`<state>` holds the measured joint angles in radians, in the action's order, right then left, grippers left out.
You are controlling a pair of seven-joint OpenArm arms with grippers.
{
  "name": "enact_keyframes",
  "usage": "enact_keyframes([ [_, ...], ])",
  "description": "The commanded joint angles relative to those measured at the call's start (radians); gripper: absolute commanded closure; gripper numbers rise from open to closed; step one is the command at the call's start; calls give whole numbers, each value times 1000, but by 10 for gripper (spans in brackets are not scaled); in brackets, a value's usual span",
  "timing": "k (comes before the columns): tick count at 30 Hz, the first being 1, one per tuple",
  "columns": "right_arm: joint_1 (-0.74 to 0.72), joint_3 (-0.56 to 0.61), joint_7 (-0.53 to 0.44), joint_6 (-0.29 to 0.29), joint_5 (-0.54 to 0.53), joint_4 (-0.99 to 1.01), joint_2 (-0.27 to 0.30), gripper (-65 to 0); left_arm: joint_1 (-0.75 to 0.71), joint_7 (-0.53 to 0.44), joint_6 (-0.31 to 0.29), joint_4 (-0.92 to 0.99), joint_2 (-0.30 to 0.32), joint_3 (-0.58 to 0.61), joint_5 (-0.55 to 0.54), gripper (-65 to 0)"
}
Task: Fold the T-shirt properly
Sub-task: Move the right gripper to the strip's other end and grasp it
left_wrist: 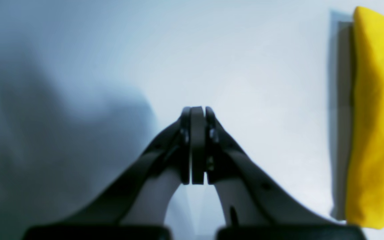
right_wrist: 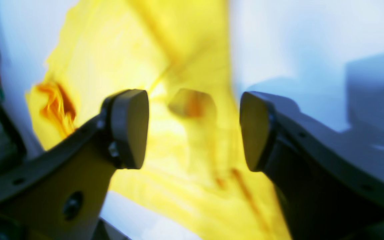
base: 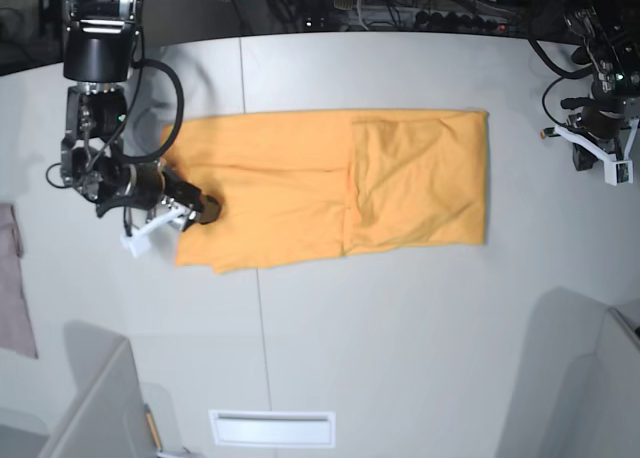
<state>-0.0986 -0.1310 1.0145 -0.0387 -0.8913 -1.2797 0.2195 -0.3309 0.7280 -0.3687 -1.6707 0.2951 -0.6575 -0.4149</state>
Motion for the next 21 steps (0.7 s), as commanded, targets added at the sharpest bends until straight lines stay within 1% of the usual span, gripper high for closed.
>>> enact_keyframes([
  [1,9,17,36,9,22,-4,4,-381,13,-20,-3,-13,16,23,-6,0],
  [6,9,55,20,9,25,-1,2,-378,25,-21,-3,27,16,100,-3,0],
  [10,9,78,-76,9,27,33,13,-365,45,-23,-3,36,14,130,-3,0],
  [11,6,80,-89,9,27,50,16,-344,49,-23,-3,42,14,130,-3,0],
  [12,4,78,-98,9,27,67,22,-306,51,-23,-3,56,14,130,-3,0],
  [14,3,78,-104,9,27,85,25,-207,63,-23,-3,79,14,130,-3,0],
  [17,1,78,-113,9,27,87,27,-75,82,-23,-3,105,14,143,-2,0],
  [19,-3,78,-110,9,27,88,28,-14,85,-23,-3,122,17,186,-2,0],
  [20,-6,80,-110,9,27,90,28,0,86,-23,-3,128,17,204,-2,0],
  [21,-8,80,-110,9,28,90,28,0,86,-23,-3,132,17,219,-2,0],
])
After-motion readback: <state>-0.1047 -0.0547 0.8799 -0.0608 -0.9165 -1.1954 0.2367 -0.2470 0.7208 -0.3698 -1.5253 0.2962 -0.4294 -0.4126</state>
